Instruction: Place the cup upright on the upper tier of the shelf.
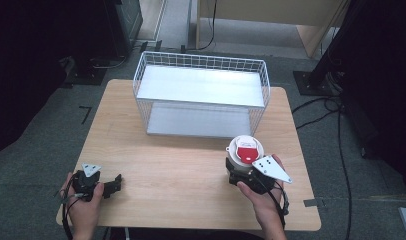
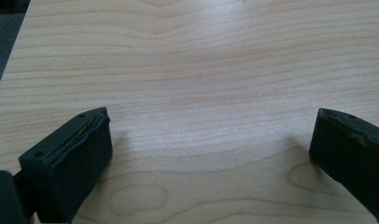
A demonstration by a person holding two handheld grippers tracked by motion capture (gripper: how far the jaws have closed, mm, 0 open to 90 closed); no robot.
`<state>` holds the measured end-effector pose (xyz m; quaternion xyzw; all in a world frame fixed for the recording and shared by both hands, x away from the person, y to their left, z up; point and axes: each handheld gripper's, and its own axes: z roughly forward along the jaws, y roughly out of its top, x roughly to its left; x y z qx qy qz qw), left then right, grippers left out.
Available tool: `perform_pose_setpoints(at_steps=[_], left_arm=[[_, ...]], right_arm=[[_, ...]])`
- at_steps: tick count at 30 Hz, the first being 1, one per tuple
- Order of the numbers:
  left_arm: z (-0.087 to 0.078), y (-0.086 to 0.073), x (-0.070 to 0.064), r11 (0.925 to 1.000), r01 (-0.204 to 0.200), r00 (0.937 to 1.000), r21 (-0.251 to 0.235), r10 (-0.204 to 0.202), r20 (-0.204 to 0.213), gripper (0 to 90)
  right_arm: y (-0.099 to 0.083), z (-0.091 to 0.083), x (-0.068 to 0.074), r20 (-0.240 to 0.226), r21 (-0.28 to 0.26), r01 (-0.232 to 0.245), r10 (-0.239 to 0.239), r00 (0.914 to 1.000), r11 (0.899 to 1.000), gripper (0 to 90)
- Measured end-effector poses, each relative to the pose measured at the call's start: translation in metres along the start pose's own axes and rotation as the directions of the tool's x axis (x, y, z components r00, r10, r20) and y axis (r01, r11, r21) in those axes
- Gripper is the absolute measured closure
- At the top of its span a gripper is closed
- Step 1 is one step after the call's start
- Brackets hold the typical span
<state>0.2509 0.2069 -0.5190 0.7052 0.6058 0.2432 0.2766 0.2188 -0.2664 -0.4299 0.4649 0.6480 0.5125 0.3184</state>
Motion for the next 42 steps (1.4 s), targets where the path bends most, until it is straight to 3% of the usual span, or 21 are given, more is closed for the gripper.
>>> perform_pose_setpoints(at_steps=[21, 42], left_arm=[[0.0, 0.0, 0.0, 1.0, 0.0, 1.0, 0.0, 0.0, -0.001, 0.0], [0.0, 0.0, 0.0, 1.0, -0.001, 1.0, 0.001, 0.001, 0.0, 0.0]], right_arm=[[0.05, 0.013, 0.005, -0.004, -0.068, 0.037, -0.037, 0.9993, 0.997, 8.1], [0.11, 0.038, 0.01, 0.001, -0.159, 0.062, -0.062, 0.998, 0.985, 8.1]])
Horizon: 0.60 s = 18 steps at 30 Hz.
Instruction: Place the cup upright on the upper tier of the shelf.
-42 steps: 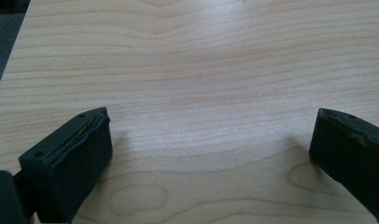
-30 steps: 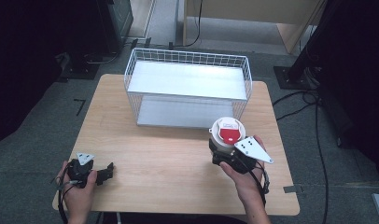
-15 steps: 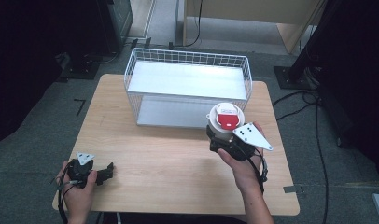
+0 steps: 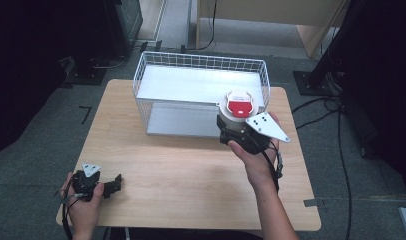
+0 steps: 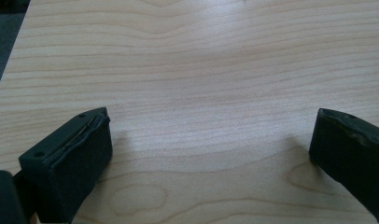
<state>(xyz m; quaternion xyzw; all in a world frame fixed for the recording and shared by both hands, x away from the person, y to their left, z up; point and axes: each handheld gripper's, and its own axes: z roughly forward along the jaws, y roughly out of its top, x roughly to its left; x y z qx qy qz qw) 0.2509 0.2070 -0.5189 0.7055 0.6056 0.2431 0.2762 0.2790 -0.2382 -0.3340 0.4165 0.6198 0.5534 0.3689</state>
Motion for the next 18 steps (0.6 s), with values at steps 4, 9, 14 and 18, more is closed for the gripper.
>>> perform_pose_setpoints(at_steps=[4, 9, 14, 18], left_arm=[[0.0, 0.0, 0.0, 1.0, 0.0, 1.0, 0.0, 0.0, 0.0, 0.0], [0.0, 0.0, 0.0, 1.0, 0.0, 1.0, 0.0, 0.0, 0.0, 0.0], [0.0, 0.0, 0.0, 1.0, 0.0, 1.0, -0.001, 0.0, 0.0, 0.0], [0.0, 0.0, 0.0, 1.0, 0.001, 1.0, -0.001, -0.001, 0.0, 0.0]], right_arm=[[0.008, 0.006, -0.002, 0.004, -0.01, 0.005, -0.005, 1.0, 1.0, 8.1], [0.02, 0.015, -0.003, 0.012, -0.023, 0.006, -0.005, 0.9999, 1.0, 8.1], [0.033, 0.028, -0.005, 0.018, -0.039, -0.002, 0.003, 0.9998, 0.999, 8.1], [0.041, 0.039, -0.005, 0.026, -0.036, 0.019, -0.018, 0.9995, 0.999, 8.0]])
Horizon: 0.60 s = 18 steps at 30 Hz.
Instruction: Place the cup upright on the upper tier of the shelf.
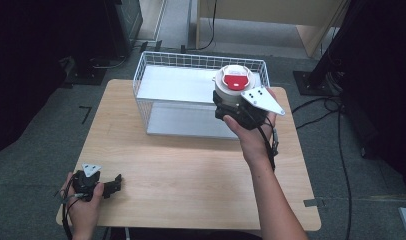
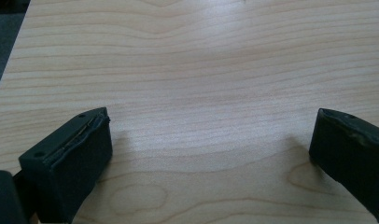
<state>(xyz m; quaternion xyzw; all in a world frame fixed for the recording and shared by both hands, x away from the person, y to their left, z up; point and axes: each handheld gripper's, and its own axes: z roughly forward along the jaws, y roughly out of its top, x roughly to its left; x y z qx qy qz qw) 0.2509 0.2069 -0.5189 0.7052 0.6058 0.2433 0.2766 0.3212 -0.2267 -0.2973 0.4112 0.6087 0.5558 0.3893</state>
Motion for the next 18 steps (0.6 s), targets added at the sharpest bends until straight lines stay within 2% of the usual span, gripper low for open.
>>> perform_pose_setpoints(at_steps=[9, 18], left_arm=[[0.0, 0.0, 0.0, 1.0, 0.0, 1.0, 0.0, 0.0, 0.0, 0.0], [0.0, 0.0, 0.0, 1.0, 0.0, 1.0, 0.0, 0.0, 0.0, 0.0]], right_arm=[[0.011, 0.022, 0.003, 0.003, 0.002, 0.015, -0.015, 0.9999, 1.0, 8.1], [0.015, 0.055, 0.01, 0.001, 0.016, 0.007, -0.007, 1.0, 1.0, 8.1]])
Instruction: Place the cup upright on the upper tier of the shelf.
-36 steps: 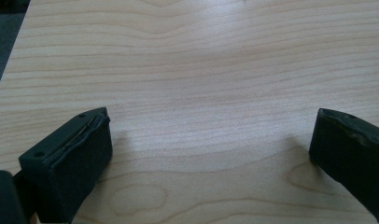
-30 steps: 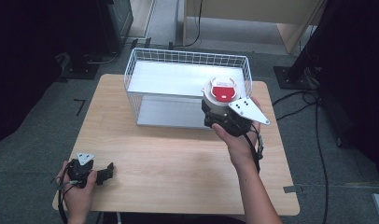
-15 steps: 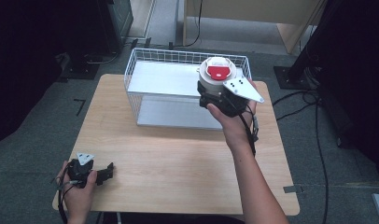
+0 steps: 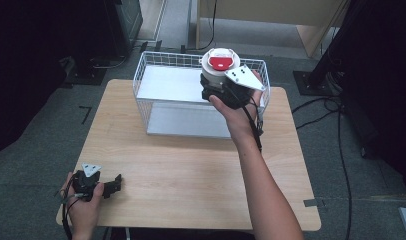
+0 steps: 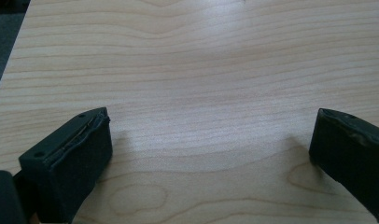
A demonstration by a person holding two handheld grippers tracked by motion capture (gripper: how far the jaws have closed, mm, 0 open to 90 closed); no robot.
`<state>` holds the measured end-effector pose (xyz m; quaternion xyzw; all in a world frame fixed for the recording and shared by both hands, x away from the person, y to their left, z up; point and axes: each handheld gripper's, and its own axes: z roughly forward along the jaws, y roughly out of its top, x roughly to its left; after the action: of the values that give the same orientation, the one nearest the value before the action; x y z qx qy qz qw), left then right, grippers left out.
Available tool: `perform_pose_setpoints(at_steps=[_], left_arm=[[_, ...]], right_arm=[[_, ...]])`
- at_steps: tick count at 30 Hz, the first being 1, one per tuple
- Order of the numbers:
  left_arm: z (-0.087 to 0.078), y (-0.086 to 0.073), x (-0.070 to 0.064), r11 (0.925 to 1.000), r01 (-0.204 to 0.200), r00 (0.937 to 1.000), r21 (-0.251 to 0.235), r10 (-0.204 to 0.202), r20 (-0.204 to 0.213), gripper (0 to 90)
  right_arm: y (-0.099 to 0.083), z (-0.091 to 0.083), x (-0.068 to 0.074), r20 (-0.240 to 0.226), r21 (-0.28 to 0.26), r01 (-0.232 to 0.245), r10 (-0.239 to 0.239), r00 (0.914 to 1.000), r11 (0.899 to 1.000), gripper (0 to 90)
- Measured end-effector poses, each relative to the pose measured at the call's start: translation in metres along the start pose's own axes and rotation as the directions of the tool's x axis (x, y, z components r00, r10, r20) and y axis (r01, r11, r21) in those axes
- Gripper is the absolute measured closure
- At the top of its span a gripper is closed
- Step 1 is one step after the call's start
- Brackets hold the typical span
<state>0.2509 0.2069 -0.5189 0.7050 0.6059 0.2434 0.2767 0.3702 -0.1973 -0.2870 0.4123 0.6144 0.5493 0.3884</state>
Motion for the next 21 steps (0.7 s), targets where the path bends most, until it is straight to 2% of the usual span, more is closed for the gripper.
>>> perform_pose_setpoints(at_steps=[5, 10, 13, 15, 21], left_arm=[[0.0, 0.0, 0.0, 1.0, 0.0, 1.0, 0.0, 0.0, 0.0, 0.0], [0.0, 0.0, 0.0, 1.0, 0.001, 1.0, -0.001, -0.001, 0.0, 0.0], [0.0, 0.0, 0.0, 1.0, 0.0, 1.0, -0.001, 0.0, 0.0, 0.0], [0.0, 0.0, 0.0, 1.0, 0.0, 1.0, -0.001, 0.0, 0.0, 0.0], [0.0, 0.0, 0.0, 1.0, 0.001, 1.0, -0.001, -0.001, 0.0, 0.0]], right_arm=[[0.0, 0.013, 0.001, 0.006, 0.004, 0.001, -0.001, 1.0, 1.0, 8.1], [-0.001, 0.033, 0.002, 0.019, 0.012, -0.003, 0.003, 0.9998, 1.0, 8.1], [-0.001, 0.038, 0.002, 0.024, 0.016, -0.001, 0.001, 0.9997, 1.0, 8.1], [-0.002, 0.047, 0.002, 0.025, 0.024, -0.008, 0.007, 0.9997, 1.0, 8.1], [-0.002, 0.06, 0.001, 0.024, 0.02, -0.026, 0.026, 0.9994, 0.999, 8.1]])
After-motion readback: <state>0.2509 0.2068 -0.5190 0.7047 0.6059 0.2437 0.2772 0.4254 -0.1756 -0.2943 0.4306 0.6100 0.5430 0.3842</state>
